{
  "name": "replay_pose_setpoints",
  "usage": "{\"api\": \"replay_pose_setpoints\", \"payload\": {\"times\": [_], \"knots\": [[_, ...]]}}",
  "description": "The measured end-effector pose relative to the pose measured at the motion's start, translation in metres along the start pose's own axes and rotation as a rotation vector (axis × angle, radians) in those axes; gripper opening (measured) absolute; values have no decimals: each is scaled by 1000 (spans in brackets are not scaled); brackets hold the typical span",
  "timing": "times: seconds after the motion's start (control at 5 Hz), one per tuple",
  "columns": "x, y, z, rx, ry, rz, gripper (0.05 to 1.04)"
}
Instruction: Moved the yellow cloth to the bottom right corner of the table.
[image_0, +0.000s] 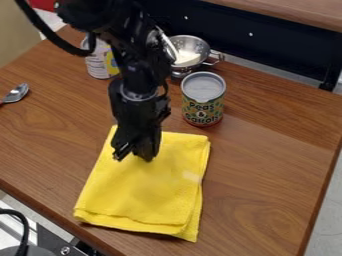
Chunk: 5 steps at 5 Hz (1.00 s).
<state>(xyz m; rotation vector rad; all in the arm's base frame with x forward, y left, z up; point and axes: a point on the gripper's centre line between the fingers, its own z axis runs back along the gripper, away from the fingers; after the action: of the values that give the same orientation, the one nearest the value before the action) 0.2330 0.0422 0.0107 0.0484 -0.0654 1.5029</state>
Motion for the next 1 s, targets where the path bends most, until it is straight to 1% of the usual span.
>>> {"api": "replay_pose_setpoints", "payload": {"times": [0.2,0.4,0.6,0.8,1.0], "knots": [[13,1,6,-8,-46,-55,427],[18,3,14,-4,-51,-92,716],[23,1,31,-22,-42,-118,966],[32,2,45,-31,-30,-157,997],[45,2,49,-32,-49,-214,997]]}}
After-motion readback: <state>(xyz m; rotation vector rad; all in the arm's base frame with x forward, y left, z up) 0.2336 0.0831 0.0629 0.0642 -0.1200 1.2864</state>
